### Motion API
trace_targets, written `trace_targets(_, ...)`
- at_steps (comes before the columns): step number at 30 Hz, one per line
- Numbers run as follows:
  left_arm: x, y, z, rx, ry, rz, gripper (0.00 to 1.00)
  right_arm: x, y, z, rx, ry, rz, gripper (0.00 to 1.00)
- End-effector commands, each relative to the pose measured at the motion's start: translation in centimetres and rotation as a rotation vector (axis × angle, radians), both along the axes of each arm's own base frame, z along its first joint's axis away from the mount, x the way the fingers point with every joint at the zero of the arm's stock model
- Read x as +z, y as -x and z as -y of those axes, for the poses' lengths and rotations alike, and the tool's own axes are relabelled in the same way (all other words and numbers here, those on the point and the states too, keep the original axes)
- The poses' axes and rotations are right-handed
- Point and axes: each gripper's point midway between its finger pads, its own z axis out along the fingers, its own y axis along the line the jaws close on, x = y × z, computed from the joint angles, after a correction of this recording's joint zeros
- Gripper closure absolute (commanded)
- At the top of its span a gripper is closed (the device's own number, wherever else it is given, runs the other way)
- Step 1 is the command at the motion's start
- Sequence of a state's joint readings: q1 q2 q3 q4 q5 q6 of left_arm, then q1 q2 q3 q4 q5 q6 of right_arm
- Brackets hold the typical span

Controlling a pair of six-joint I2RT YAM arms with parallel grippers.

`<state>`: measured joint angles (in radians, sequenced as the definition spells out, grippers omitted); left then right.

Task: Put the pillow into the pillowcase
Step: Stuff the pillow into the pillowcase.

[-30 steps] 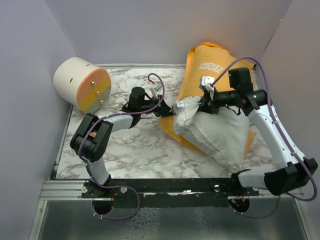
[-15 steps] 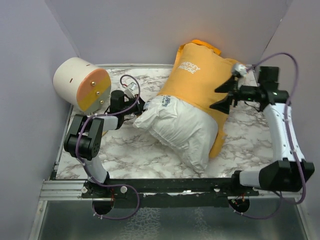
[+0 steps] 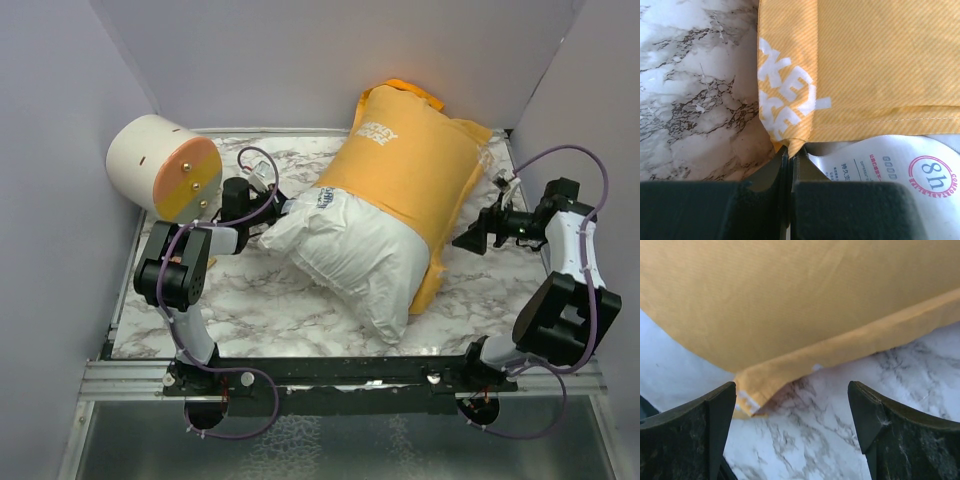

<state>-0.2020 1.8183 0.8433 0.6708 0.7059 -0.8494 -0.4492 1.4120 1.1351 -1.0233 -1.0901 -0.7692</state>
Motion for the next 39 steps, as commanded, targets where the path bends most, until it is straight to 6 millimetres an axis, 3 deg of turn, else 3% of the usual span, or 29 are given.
trace_targets(1,2.8,-1.8,-0.3,0.024,0.035,0.102,1.00,-3.7,3.7,-0.1,0.134,0.082,-0.108,0.08)
trace_targets(6,3.2,-1.3,0.0,0.006,0.045,0.107,1.00,-5.5,4.3,-0.2,0.186,0.145,-0.065,0.08)
trace_targets(12,4.9,-0.5,0.2,-0.023,0.062,0.131,1.00,-5.0,3.2,1.5,0.283,0.386,0.200,0.05)
trace_targets(17,6.5,-0.1,0.2,-0.036,0.051,0.160,1.00,-4.0,5.2,-0.1,0.522,0.466,0.438,0.05)
trace_targets(22,6.8,0.3,0.4,-0.061,0.050,0.156,1.00,-3.0,4.4,-1.1,0.673,0.697,0.880,0.00)
trace_targets(26,8.4,0.8,0.4,-0.067,0.055,0.187,1.00,-1.6,5.0,-3.5,0.715,0.641,1.087,0.00)
trace_targets(28,8.7,1.0,0.5,-0.070,0.058,0.191,1.00,-2.2,5.4,-4.2,0.723,0.599,1.110,0.00)
trace_targets(33,9.1,1.3,0.8,-0.086,0.068,0.191,1.00,-7.2,5.5,-4.0,0.779,0.709,1.098,0.00)
trace_targets(36,9.2,1.4,0.9,-0.091,0.068,0.193,1.00,-9.1,6.4,-4.0,0.804,0.743,1.089,0.08)
trace_targets(39,9.1,1.5,0.9,-0.090,0.065,0.190,1.00,-9.8,6.8,-4.5,0.802,0.738,1.120,0.16)
